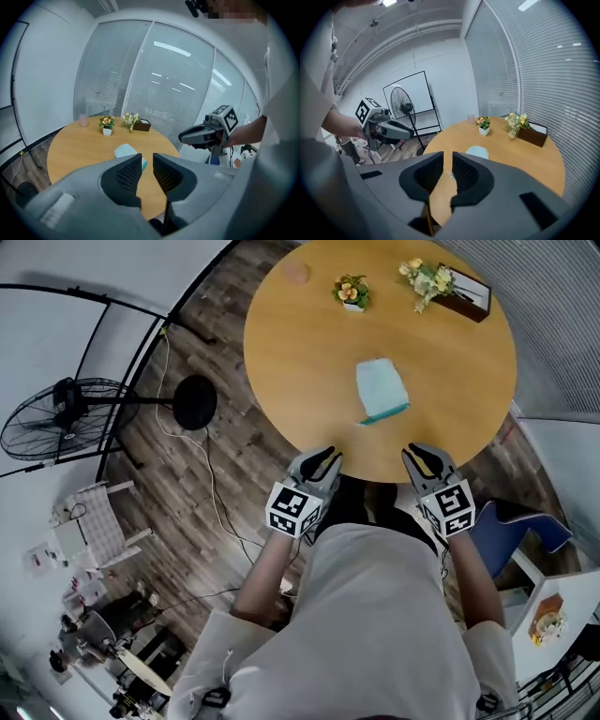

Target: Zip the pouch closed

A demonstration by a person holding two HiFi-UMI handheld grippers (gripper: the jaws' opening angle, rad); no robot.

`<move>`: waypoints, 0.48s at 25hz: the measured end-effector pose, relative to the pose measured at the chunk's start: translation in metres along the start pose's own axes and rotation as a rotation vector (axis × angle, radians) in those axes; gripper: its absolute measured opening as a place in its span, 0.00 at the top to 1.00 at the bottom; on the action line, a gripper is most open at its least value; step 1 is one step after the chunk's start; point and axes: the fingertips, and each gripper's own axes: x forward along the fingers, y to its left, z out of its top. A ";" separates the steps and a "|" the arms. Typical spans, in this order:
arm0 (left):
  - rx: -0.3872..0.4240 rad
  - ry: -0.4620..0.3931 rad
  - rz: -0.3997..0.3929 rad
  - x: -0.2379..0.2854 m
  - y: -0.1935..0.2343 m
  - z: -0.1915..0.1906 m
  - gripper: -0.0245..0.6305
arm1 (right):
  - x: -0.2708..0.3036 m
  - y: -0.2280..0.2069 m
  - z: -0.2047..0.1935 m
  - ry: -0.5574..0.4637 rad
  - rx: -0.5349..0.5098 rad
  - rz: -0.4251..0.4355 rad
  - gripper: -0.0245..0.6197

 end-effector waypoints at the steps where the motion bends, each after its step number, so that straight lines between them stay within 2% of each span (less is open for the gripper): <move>1: 0.015 0.019 -0.018 0.005 0.006 -0.005 0.84 | 0.007 0.000 -0.003 0.011 0.000 -0.009 0.87; 8: 0.063 0.120 -0.127 0.050 0.044 -0.033 0.84 | 0.054 -0.009 -0.025 0.077 0.030 -0.037 0.87; 12: 0.093 0.181 -0.193 0.070 0.050 -0.049 0.84 | 0.072 -0.008 -0.044 0.128 0.073 -0.046 0.87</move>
